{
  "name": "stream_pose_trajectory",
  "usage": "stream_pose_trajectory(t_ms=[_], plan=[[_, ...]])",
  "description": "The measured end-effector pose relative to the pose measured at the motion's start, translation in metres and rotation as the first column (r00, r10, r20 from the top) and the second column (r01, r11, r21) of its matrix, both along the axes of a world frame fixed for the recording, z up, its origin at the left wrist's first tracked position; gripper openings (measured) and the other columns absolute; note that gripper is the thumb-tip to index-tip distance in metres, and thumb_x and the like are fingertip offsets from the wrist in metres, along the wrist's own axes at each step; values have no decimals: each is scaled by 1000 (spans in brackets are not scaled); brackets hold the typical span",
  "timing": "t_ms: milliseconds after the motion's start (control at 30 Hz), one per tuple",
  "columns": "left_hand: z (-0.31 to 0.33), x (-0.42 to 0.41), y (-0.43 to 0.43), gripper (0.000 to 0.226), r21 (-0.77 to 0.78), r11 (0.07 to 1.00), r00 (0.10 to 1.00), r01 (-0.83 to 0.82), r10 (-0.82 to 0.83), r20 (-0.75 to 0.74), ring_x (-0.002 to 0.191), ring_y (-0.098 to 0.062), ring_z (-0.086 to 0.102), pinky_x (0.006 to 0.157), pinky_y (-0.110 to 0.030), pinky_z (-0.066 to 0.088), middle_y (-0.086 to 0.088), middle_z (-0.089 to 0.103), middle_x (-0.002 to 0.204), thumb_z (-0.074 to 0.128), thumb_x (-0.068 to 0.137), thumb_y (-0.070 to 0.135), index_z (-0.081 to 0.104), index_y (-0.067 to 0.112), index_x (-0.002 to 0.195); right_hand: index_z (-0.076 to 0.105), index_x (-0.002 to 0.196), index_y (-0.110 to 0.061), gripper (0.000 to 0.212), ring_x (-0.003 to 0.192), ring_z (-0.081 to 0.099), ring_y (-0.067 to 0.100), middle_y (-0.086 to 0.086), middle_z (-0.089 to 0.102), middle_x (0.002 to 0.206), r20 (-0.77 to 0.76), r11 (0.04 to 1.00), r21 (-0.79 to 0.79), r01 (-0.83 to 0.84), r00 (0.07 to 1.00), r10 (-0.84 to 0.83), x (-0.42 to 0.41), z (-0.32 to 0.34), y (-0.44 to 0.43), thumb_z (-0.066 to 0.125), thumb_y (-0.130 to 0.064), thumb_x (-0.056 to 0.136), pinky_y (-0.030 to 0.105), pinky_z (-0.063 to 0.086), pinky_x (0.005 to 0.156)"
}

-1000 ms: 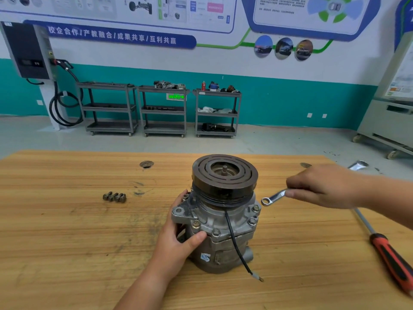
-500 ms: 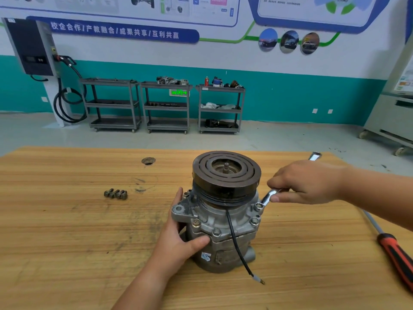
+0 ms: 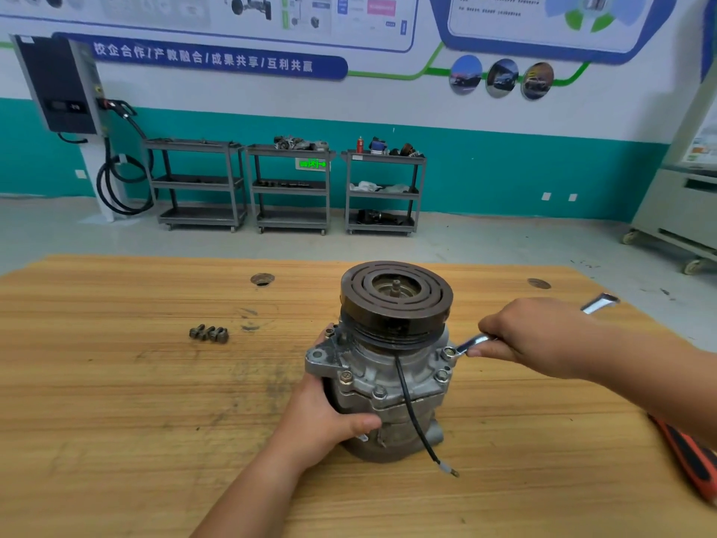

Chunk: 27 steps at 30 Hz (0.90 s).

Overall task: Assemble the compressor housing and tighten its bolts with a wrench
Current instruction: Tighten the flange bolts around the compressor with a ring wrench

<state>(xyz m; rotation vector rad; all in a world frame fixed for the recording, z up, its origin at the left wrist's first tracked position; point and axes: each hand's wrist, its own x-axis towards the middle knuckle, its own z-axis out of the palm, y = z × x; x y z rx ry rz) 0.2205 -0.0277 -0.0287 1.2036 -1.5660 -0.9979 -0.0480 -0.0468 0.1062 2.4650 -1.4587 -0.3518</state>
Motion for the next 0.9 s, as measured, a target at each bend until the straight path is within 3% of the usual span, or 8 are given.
stream_pose_trajectory(t_ms=[67, 233, 333, 433, 633, 767, 833, 900], plan=[[0, -1, 1, 103, -10, 1000, 1000, -12, 11, -14, 112, -8, 60, 99, -34, 47, 5, 66, 115, 79, 34, 57, 52, 17, 126, 38, 66, -30, 53, 56, 43, 4, -9, 47, 64, 12, 996, -23, 87, 996, -87, 5, -3, 8, 8, -73, 71, 21, 32, 46], [3, -5, 8, 117, -44, 998, 999, -47, 48, 13, 110, 3, 54, 81, -2, 39, 13, 61, 117, 77, 34, 63, 44, 13, 135, 46, 66, -20, 58, 56, 47, 11, -4, 50, 66, 81, 933, -114, 342, 939, -334, 23, -15, 29, 20, -68, 87, 24, 33, 43], [2, -9, 12, 118, -46, 995, 996, -94, 94, 3, 109, 1, 54, 77, -1, 39, 16, 58, 117, 90, 38, 58, 43, 15, 137, 42, 62, -18, 57, 54, 45, 13, -3, 47, 64, 147, 889, -116, 443, 893, -426, 35, -18, 33, 26, -65, 90, 25, 34, 44], [-2, -15, 16, 111, -83, 983, 986, -165, 163, -23, 103, 7, 50, 75, 1, 37, 22, 54, 116, 85, 41, 51, 41, 18, 138, 40, 61, -17, 57, 53, 45, 14, -2, 47, 64, 174, 859, -117, 498, 862, -476, 43, -19, 31, 28, -63, 92, 25, 39, 47], [-8, -26, 22, 115, -102, 971, 972, -216, 203, -122, 118, -1, 45, 79, 2, 34, 28, 45, 125, 90, 51, 38, 25, 34, 145, 49, 73, -16, 56, 62, 50, 15, -1, 51, 69, 183, 921, -90, 378, 916, -358, 32, -11, 19, 26, -63, 92, 28, 45, 55], [-11, -22, 25, 108, -117, 981, 972, -157, 132, -196, 118, 14, 44, 89, -6, 33, 33, 40, 130, 89, 59, 34, 13, 65, 129, 49, 95, -28, 24, 65, 48, 10, -5, 54, 77, 300, 978, 117, 172, 933, -200, -3, 3, 16, 32, -44, 98, 26, 37, 57], [-11, -18, 22, 109, -107, 985, 968, -133, 106, -229, 115, 17, 46, 92, -10, 38, 33, 42, 130, 92, 55, 34, 16, 71, 123, 47, 99, -36, 18, 66, 48, 7, -8, 55, 78, 322, 989, 97, 116, 936, -141, -17, 5, 19, 32, -45, 97, 25, 37, 59], [-9, -15, 19, 109, -103, 988, 966, -117, 89, -244, 118, 8, 49, 97, -18, 43, 26, 43, 132, 92, 47, 38, 20, 72, 121, 46, 108, -40, 20, 70, 49, 6, -12, 55, 80, 309, 990, 28, 139, 941, -140, -26, 3, 23, 29, -46, 97, 26, 41, 62]])
